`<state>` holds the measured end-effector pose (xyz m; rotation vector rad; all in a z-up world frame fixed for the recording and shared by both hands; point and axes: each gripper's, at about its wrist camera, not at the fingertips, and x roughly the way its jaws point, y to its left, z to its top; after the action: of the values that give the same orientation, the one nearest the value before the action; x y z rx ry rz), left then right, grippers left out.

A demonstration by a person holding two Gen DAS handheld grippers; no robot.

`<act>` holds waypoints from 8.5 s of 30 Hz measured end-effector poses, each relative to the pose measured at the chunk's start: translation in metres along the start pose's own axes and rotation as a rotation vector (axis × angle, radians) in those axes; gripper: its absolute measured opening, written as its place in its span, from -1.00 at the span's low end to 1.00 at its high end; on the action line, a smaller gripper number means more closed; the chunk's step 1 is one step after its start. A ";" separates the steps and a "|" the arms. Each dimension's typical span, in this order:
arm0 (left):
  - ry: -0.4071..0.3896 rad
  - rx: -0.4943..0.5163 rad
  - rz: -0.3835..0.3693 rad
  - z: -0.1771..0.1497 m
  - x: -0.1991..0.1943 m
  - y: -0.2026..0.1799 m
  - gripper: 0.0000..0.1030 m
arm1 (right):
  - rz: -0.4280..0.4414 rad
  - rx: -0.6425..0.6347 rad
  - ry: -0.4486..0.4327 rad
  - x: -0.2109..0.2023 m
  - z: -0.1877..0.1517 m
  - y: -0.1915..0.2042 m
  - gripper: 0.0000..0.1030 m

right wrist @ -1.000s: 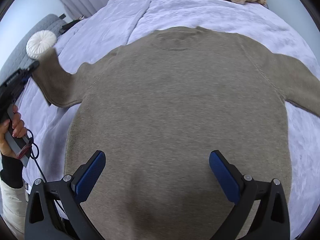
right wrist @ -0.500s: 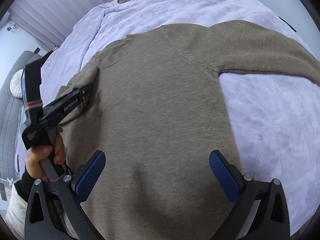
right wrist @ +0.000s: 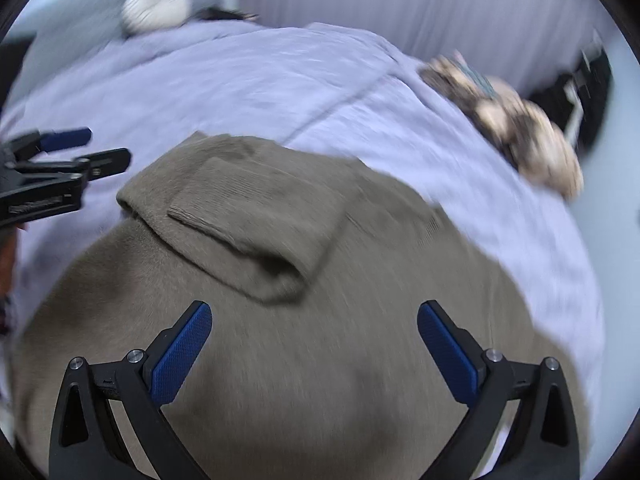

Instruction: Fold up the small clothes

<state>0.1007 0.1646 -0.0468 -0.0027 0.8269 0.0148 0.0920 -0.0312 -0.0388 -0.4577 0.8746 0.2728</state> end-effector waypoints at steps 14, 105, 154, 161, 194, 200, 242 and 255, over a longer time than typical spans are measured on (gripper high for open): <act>0.126 0.049 0.085 -0.021 0.050 -0.004 0.58 | 0.149 0.511 -0.054 0.055 0.006 -0.076 -0.74; 0.305 -0.104 -0.248 0.013 0.081 0.009 -0.79 | 0.348 1.175 0.061 0.073 -0.131 -0.184 -0.88; 0.198 0.260 -0.038 -0.022 -0.016 -0.152 0.87 | 0.327 1.185 -0.087 -0.052 -0.234 -0.212 0.17; 0.215 0.247 -0.138 -0.017 -0.021 -0.188 0.87 | 0.220 1.342 -0.130 -0.072 -0.292 -0.263 0.18; 0.204 0.060 -0.282 0.020 0.023 -0.211 0.87 | 0.321 1.240 -0.512 -0.059 -0.203 -0.364 -0.81; 0.167 -0.048 -0.279 0.034 0.032 -0.164 0.87 | 0.427 0.859 -0.374 -0.017 -0.072 -0.284 -0.81; 0.323 -0.387 -0.822 0.038 0.118 -0.090 0.76 | 0.483 0.481 0.059 0.052 -0.047 -0.111 0.03; 0.250 -0.211 -0.688 0.050 0.077 -0.098 -0.85 | 0.418 1.283 -0.039 0.031 -0.176 -0.238 -0.86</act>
<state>0.1909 0.0681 -0.0701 -0.4952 1.0360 -0.5557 0.0910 -0.3235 -0.0954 0.9249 0.9268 0.0553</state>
